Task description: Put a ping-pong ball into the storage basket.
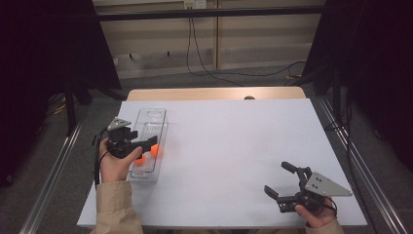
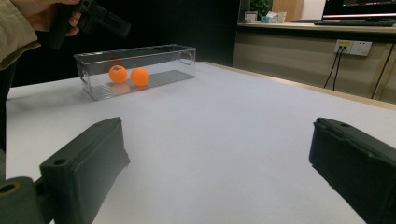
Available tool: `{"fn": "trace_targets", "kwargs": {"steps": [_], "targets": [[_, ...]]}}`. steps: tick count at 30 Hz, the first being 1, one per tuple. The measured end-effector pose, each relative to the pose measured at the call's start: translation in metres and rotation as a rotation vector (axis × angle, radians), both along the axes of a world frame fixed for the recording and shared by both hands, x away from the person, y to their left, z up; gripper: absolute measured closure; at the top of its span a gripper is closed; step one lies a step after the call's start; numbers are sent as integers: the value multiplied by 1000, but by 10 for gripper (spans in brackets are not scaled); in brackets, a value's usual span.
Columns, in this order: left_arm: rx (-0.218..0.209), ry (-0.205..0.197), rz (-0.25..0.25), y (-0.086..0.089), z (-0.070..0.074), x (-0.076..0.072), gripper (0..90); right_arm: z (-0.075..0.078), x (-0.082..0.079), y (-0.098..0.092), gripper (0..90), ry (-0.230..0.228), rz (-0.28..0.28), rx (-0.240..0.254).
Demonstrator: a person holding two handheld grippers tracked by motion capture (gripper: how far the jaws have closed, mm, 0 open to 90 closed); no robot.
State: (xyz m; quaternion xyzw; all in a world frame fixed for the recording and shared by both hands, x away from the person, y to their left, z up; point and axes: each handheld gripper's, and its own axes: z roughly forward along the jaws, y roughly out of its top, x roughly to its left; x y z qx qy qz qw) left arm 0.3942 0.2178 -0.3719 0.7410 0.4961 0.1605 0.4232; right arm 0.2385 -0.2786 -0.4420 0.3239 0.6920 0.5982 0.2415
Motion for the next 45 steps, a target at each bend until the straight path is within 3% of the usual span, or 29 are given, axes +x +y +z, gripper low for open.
{"fn": "trace_targets", "kwargs": {"steps": [21,30,36,45], "targets": [[-6,-76,-5,-1,1,-13,137,0,0,0,30,-3,-1,0],[-14,-84,-2,-1,-2,-18,99,1,-1,0,30,-2,-2,2],[-41,-98,7,-1,-4,-21,74,0,0,0,30,-2,-2,2],[-40,-109,-22,-5,-11,-28,48,0,0,0,30,-1,-1,2]]}}
